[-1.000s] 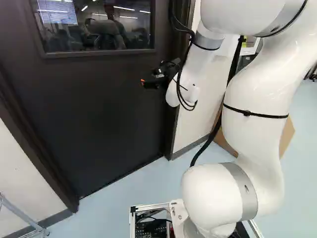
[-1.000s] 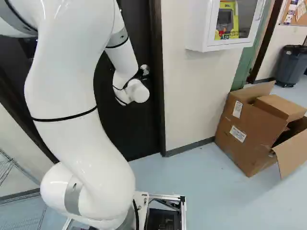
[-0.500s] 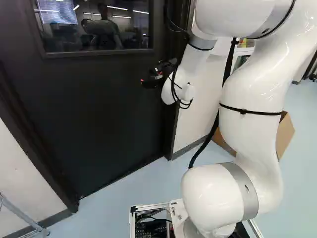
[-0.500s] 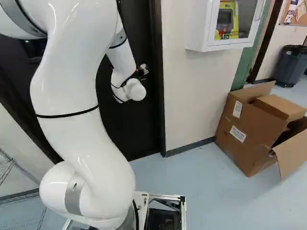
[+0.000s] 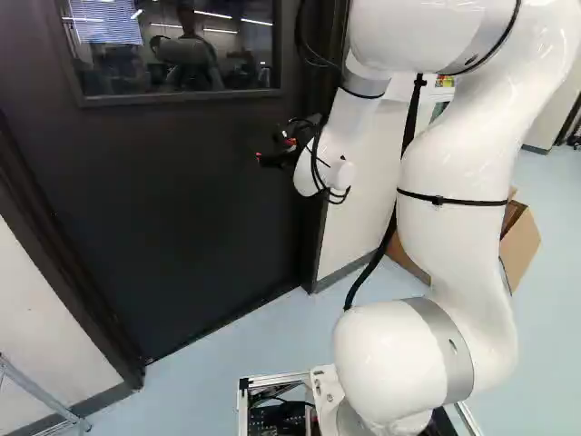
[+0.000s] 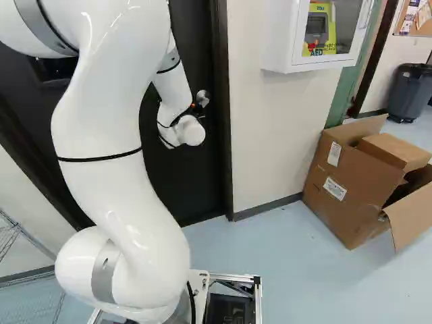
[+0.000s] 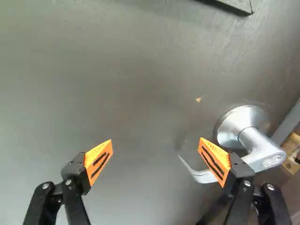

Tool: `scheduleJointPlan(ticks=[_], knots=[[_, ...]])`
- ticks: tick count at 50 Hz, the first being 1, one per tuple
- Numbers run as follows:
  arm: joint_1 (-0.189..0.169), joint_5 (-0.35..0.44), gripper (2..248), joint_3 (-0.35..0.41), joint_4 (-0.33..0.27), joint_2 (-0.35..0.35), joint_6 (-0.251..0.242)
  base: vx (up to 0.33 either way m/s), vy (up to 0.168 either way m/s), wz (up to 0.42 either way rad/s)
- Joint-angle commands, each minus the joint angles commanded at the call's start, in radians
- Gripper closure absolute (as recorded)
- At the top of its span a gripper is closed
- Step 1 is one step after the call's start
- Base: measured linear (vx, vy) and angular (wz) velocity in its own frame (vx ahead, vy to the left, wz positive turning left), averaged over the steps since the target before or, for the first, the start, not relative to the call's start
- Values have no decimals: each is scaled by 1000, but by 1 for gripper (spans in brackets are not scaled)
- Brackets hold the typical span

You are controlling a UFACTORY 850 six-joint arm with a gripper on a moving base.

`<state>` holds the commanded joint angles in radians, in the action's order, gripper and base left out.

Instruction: Open the door and move inside

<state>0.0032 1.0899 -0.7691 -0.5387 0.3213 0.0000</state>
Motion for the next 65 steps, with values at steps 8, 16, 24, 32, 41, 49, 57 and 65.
scheduleJointPlan(ticks=[8, 16, 24, 32, 41, 49, 57, 65], knots=[[0, 0, 3, 1, 9, 16, 0, 0, 0, 0], [0, 0, 3, 2, 24, 33, 0, 0, 0, 0], [1, 0, 3, -3, 38, 54, 0, 0, 0, 0], [6, 2, 3, -25, 42, 80, 0, 0, 0, 0], [17, 26, 3, -71, 42, 118, 0, 0, 0, 0], [27, 47, 3, -122, 42, 157, 0, 0, 0, 0], [36, 53, 3, -174, 42, 197, 0, 0, 0, 0], [45, 53, 3, -228, 42, 238, 0, 0, 0, 0]])
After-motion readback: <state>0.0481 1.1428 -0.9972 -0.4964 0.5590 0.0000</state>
